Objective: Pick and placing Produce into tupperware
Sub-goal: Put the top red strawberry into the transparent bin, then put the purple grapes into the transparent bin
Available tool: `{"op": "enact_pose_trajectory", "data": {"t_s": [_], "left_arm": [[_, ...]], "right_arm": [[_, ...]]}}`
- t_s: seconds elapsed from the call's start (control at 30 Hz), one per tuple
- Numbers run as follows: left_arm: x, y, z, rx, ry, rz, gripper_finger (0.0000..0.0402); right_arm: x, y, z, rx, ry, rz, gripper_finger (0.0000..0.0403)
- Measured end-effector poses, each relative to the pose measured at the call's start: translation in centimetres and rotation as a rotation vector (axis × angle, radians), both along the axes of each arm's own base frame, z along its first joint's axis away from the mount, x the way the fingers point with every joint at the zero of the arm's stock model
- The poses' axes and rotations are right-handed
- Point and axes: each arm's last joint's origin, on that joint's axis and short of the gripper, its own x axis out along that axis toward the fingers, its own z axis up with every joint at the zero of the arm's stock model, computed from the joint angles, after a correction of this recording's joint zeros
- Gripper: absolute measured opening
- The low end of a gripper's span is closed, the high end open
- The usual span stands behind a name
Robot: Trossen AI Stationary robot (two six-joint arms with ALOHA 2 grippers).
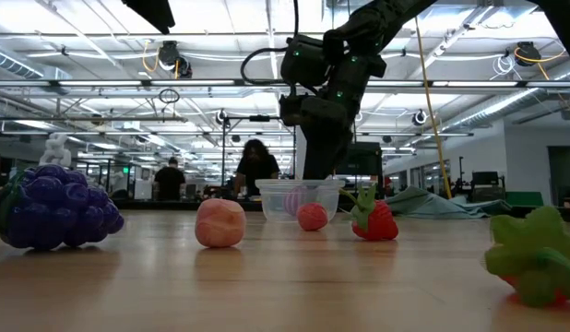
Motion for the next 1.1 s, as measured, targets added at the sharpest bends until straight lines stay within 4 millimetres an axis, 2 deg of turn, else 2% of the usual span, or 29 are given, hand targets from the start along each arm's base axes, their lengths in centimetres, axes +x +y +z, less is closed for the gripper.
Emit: {"op": "enact_pose_trajectory", "data": {"t_s": [0.13,0.23,0.47,0.7,0.87,1.0,1.1], "left_arm": [[0.0,-0.1,0.0,-0.016,-0.001,-0.018,0.0281],[0.1,-0.1,0.0,-0.029,-0.005,-0.028,0.0282],[0.4,-0.2,0.0,-0.112,-0.073,0.016,0.0282],[1.9,-0.9,-0.7,-0.254,-0.111,0.037,0.0281],[4.8,-3.4,-2.3,-0.340,-0.055,-0.024,0.0283],[7.2,-6.5,-4.5,-0.418,0.030,-0.050,0.0282],[8.5,-9.1,-6.0,-0.542,0.085,-0.057,0.0282]], "right_arm": [[0.1,0.0,0.3,-0.018,-0.028,0.026,0.0231],[0.2,0.1,1.5,-0.030,-0.055,0.041,0.0232],[-0.3,1.6,7.1,-0.081,-0.207,0.109,0.0227],[-4.2,4.4,12.8,-0.133,-0.266,0.133,0.0227],[-7.2,5.8,15.1,-0.195,-0.228,0.086,0.0227],[-8.6,6.4,16.0,-0.191,-0.215,0.076,0.0226],[-9.4,6.7,16.4,-0.188,-0.203,0.084,0.0226]]}}
